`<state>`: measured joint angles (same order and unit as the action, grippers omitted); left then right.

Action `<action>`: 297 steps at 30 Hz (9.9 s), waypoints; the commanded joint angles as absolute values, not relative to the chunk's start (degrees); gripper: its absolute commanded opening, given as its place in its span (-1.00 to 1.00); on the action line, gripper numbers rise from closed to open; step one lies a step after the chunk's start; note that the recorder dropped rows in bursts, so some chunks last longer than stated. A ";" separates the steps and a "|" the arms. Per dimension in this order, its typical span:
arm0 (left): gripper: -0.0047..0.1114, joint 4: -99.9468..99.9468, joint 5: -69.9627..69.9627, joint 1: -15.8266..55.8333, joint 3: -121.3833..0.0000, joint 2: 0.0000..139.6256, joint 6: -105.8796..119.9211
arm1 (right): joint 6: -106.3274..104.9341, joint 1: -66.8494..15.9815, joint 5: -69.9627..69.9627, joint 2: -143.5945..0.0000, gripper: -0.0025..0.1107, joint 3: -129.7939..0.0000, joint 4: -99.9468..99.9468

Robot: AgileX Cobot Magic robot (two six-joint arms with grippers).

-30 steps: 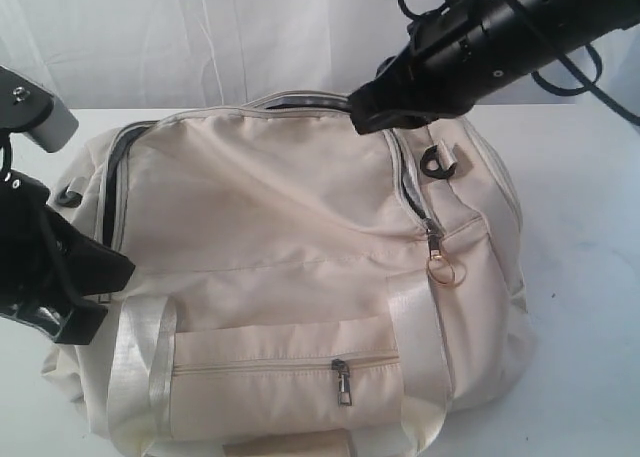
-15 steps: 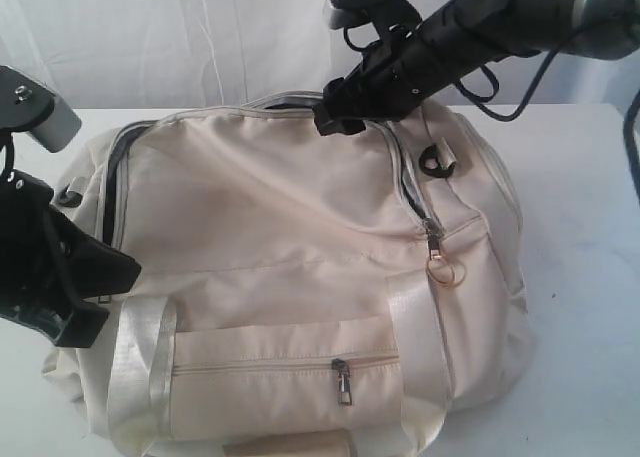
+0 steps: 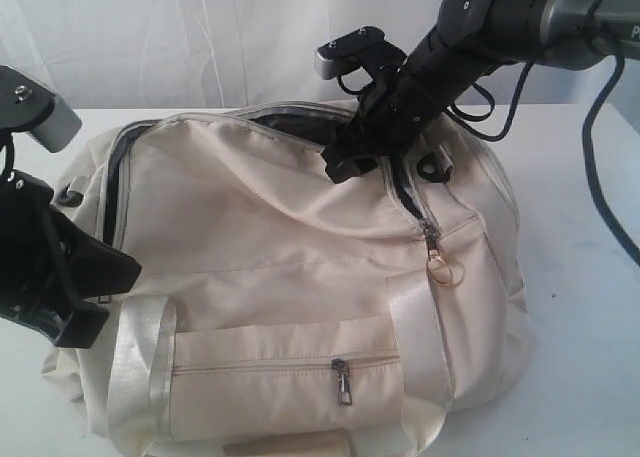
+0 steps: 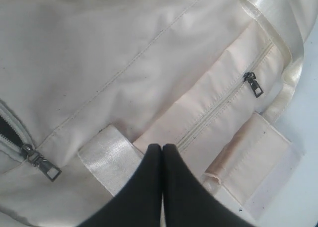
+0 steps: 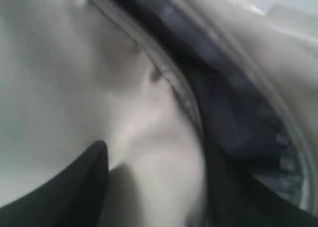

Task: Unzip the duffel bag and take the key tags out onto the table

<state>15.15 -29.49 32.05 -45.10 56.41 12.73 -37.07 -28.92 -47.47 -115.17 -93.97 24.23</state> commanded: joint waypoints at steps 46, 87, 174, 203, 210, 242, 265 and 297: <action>-0.92 1.22 -34.89 32.08 -48.05 49.74 5.76 | -51.35 -46.21 -33.70 -85.14 0.03 -70.03 40.66; -0.92 -24.53 -38.66 32.08 -48.05 45.65 -20.96 | -19.18 -52.85 -27.02 -114.79 -0.96 -86.17 0.00; -0.92 -21.22 -35.02 32.08 -46.63 45.65 -19.05 | 3.61 -29.62 -46.16 -43.64 -0.96 -52.57 -6.02; -0.92 -21.01 -34.21 31.02 -46.63 43.88 -19.29 | 3.61 -29.62 -46.16 -29.75 -0.96 -52.57 -5.92; -0.92 -20.96 -34.21 18.06 -46.63 36.39 -19.29 | 3.61 -29.62 -46.16 -29.62 -0.96 -52.57 -5.93; -0.92 -24.05 -29.01 -4.21 -31.87 0.00 -19.29 | 6.02 -29.62 -46.11 -28.80 -0.96 -52.57 -5.52; -0.92 -23.85 -14.60 2.81 0.00 0.00 -19.17 | 6.02 -29.62 -46.10 -28.58 -0.96 -52.57 -5.52; -0.92 -4.44 -11.57 2.79 0.00 0.00 -19.17 | 6.02 -29.62 -46.21 -28.58 -0.96 -52.57 -5.52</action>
